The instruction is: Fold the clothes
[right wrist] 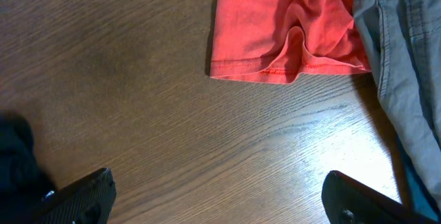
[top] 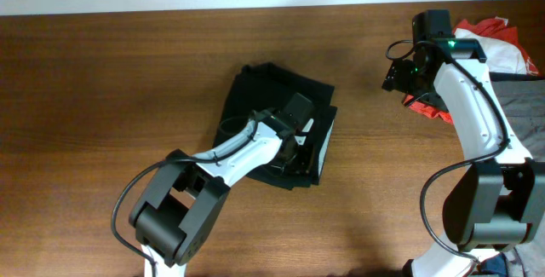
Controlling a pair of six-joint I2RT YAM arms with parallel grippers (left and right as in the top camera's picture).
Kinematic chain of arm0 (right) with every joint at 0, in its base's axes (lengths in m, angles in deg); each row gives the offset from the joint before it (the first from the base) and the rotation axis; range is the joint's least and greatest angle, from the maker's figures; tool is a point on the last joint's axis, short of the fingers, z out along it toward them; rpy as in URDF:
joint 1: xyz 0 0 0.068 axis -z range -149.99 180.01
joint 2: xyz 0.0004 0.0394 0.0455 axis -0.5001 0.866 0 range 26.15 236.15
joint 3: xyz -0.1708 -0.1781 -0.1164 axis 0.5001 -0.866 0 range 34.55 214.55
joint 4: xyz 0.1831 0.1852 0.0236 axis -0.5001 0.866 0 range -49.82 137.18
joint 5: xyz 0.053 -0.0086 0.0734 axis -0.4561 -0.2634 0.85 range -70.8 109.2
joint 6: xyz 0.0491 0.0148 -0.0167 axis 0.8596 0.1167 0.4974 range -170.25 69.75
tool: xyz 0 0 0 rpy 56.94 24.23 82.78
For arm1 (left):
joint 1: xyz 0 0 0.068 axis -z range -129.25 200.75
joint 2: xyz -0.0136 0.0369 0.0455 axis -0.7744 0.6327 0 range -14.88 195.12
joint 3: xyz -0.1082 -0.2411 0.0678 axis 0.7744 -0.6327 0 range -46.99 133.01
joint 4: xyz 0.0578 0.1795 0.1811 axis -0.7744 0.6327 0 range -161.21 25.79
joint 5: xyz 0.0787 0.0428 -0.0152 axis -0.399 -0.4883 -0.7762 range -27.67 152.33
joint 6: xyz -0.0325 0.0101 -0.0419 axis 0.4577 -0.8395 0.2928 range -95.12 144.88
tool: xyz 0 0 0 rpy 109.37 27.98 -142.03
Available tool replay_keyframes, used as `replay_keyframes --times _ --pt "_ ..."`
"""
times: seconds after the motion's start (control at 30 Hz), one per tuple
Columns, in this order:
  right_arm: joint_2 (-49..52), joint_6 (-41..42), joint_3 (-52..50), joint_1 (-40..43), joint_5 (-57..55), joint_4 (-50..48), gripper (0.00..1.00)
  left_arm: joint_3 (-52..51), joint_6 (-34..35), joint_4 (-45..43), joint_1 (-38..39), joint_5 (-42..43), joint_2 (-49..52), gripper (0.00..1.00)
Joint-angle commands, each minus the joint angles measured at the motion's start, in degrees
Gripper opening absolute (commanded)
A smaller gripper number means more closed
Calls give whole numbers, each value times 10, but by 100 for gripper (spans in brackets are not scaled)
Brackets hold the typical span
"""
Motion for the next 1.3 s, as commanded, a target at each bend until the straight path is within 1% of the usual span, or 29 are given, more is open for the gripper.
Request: replay_keyframes --times 0.0,0.03,0.07,0.1,0.17,0.23,0.33,0.43,0.5,0.57,0.6,0.63,0.67,0.7,0.73,0.77,0.8,0.83,0.87,0.9,0.97,1.0,1.07,1.13,1.17,1.23,1.27 --pt "-5 4 7 2 -9 0 99 77 -1 76 -4 -62 -1 1" --pt "-5 4 7 2 -9 0 99 105 -1 89 -10 -101 -10 8" --pt "-5 4 7 2 -9 0 99 132 -1 87 -18 -135 -17 21" --pt "-5 4 7 2 -9 0 99 148 -1 59 -29 -146 -17 23" --pt "-5 4 7 2 -9 0 99 143 -1 -12 -52 -146 -17 23" --pt "-5 4 7 2 -9 0 99 143 -1 -52 -55 -144 -8 23" --pt "-5 4 7 2 -9 0 99 143 -1 -95 -34 -90 59 23" --pt "-5 4 7 2 -9 0 99 143 -1 -115 -29 -36 113 22" --pt "-5 4 7 2 -9 0 99 143 -2 -117 -28 -42 149 22" --pt "-5 4 7 2 -9 0 99 156 -25 -109 -31 -51 146 24" --pt "-5 4 7 2 -9 0 99 186 -41 -76 -31 -52 138 28" --pt "-5 4 7 2 -9 0 99 218 -61 -41 -31 -54 127 33" --pt "-5 4 7 2 -9 0 99 263 -82 9 -38 -54 105 49" --pt "-5 4 7 2 -9 0 99 309 -83 54 -57 -57 79 99" --pt "-5 4 7 2 -9 0 99 338 -83 90 -84 -72 54 99" --pt "-5 4 7 2 -9 0 99 343 -84 106 -109 -98 38 99" --pt "-5 4 7 2 -9 0 99 343 -84 124 -143 -154 30 99" --pt "-5 4 7 2 -9 0 99 342 -84 155 -189 -183 30 99" --pt "-5 4 7 2 -9 0 99 338 -84 187 -238 -174 30 99" --pt "-5 4 7 2 -9 0 99 332 -94 207 -283 -137 31 99" --pt "-5 4 7 2 -9 0 99 278 -189 205 -369 34 31 99" --pt "-5 4 7 2 -9 0 99 235 -211 190 -393 89 31 99" --pt "-5 4 7 2 -9 0 99 160 -268 155 -408 180 31 99" --pt "-5 4 7 2 -9 0 99 120 -270 137 -397 183 31 99" --pt "-5 4 7 2 -9 0 99 82 -270 102 -377 183 32 99" --pt "-5 4 7 2 -9 0 99 39 -269 53 -356 183 32 99" --pt "-5 4 7 2 -9 0 99 28 -269 44 -352 183 32 98"
